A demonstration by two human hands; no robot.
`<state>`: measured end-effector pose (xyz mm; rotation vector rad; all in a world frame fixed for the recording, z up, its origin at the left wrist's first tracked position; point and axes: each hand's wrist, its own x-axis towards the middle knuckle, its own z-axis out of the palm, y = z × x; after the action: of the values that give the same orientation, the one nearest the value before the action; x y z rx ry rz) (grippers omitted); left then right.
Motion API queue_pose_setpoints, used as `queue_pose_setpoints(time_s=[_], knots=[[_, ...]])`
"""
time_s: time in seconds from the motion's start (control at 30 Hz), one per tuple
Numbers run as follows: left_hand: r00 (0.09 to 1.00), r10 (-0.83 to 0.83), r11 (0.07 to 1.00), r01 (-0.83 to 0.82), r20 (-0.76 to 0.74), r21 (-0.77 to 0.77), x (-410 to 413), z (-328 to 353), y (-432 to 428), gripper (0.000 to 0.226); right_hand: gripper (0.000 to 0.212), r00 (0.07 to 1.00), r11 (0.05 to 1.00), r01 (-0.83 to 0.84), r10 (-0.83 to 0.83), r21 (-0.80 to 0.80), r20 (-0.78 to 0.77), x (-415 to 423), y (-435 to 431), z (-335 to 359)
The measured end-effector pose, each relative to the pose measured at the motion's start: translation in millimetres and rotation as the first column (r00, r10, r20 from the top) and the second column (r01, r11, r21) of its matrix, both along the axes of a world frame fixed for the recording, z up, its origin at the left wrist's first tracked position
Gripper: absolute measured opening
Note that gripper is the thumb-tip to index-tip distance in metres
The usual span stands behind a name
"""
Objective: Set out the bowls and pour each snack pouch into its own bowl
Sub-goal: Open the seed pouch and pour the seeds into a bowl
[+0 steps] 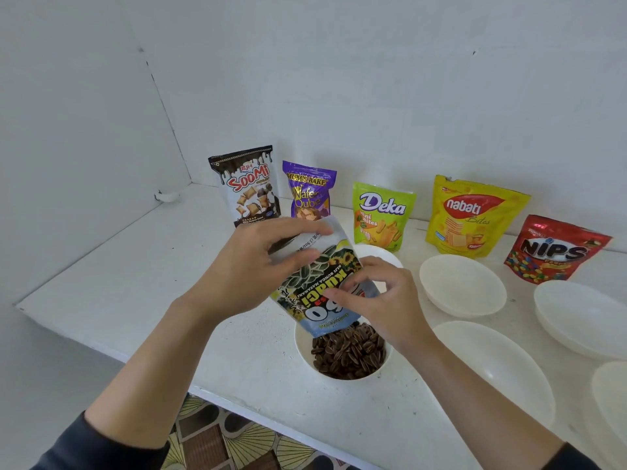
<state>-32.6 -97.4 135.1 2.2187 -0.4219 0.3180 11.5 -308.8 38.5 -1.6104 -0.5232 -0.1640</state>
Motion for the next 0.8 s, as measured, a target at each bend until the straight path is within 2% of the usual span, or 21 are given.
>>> queue_pose_setpoints(time_s=[0.2, 0.3, 0.43, 0.63, 0.8], knots=[[0.976, -0.169, 0.969, 0.138, 0.14, 0.206, -1, 5, -7, 0.031, 0.017, 0.993, 0.999, -0.023, 0.028, -0.039, 0.115, -4, 4, 14], [0.962, -0.188, 0.973, 0.155, 0.196, 0.168, -1, 3, -10, 0.027, 0.017, 0.997, 0.998, 0.002, 0.003, -0.066, 0.078, -5, 3, 6], [0.949, -0.1, 0.994, 0.084, 0.3, 0.065, -2, 4, -6, 0.02, 0.013, 0.999, 0.984, -0.042, 0.042, -0.176, -0.004, -6, -3, -8], [0.971, 0.068, 0.988, -0.033, 0.23, -0.15, -4, 0, 2, 0.019, 0.013, 0.996, 0.985, -0.062, 0.05, -0.161, -0.075, -5, -10, -4], [0.995, -0.005, 1.0, 0.008, 0.103, -0.03, -6, -5, 18, 0.058, 0.016, 0.997, 0.997, -0.036, 0.032, -0.061, -0.069, -1, -16, 11]])
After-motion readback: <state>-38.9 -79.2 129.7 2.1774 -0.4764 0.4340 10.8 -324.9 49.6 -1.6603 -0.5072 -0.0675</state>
